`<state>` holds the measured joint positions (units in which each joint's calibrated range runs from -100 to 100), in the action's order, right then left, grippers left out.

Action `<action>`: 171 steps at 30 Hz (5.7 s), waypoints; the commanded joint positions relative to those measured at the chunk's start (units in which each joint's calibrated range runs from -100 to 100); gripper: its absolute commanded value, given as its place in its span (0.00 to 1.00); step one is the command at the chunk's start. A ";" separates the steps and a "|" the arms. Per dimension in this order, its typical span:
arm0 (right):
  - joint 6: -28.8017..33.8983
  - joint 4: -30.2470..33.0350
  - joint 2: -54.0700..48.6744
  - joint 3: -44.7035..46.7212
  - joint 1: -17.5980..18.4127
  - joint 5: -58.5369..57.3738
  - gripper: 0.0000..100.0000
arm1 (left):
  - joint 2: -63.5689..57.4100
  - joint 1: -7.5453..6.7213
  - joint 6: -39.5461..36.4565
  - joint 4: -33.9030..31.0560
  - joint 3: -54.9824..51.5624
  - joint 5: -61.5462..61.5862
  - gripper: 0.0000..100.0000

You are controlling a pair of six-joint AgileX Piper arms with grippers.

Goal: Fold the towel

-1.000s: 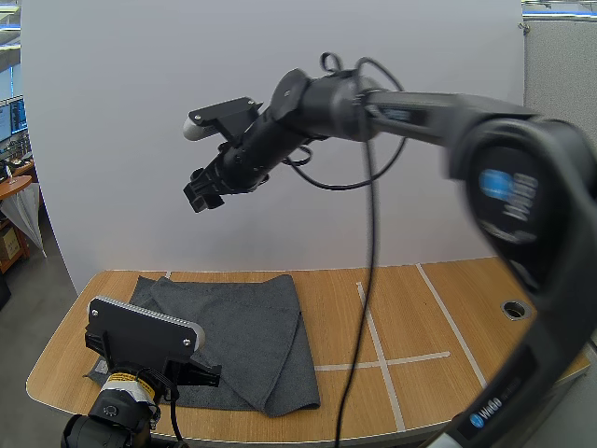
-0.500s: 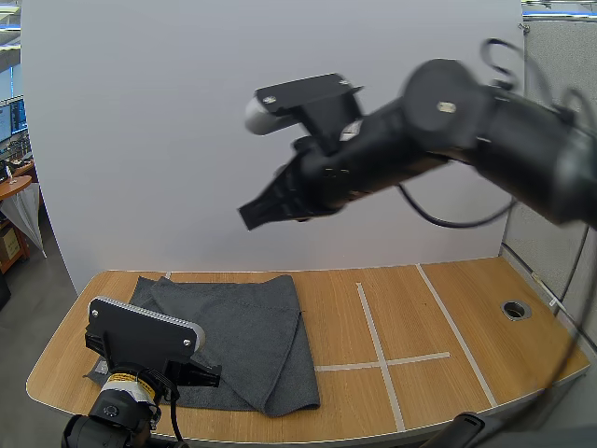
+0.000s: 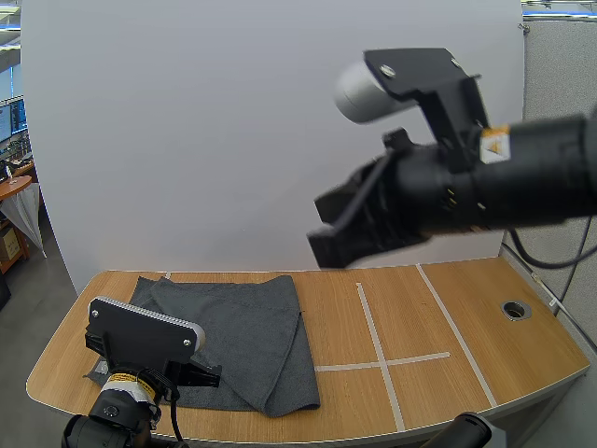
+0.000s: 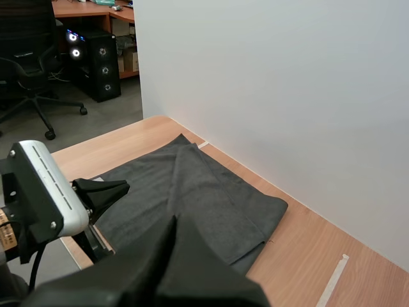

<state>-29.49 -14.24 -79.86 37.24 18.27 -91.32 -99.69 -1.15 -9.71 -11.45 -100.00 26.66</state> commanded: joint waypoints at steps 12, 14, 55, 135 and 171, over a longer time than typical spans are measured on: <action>6.06 13.23 -5.78 0.07 -0.09 -8.68 0.00 | -0.31 0.02 -0.23 -0.37 0.00 -3.50 0.00; 6.06 13.23 -5.78 0.07 -0.09 -8.68 0.00 | -0.31 0.02 -0.23 -0.85 0.00 -10.36 0.00; 10.67 14.24 -14.01 4.87 -1.98 -8.68 0.00 | 58.97 0.02 50.94 50.16 45.62 41.69 0.00; 10.55 14.63 -13.98 4.87 -3.91 -8.68 0.00 | 122.95 -12.19 34.82 21.08 80.96 29.69 0.66; 10.55 14.63 -13.98 4.87 -3.91 -8.68 0.00 | 119.02 -12.19 34.82 23.08 80.96 35.03 0.00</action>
<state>-18.59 0.46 -93.57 41.94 14.60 -100.00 20.14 -13.13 25.45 10.77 -19.42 60.01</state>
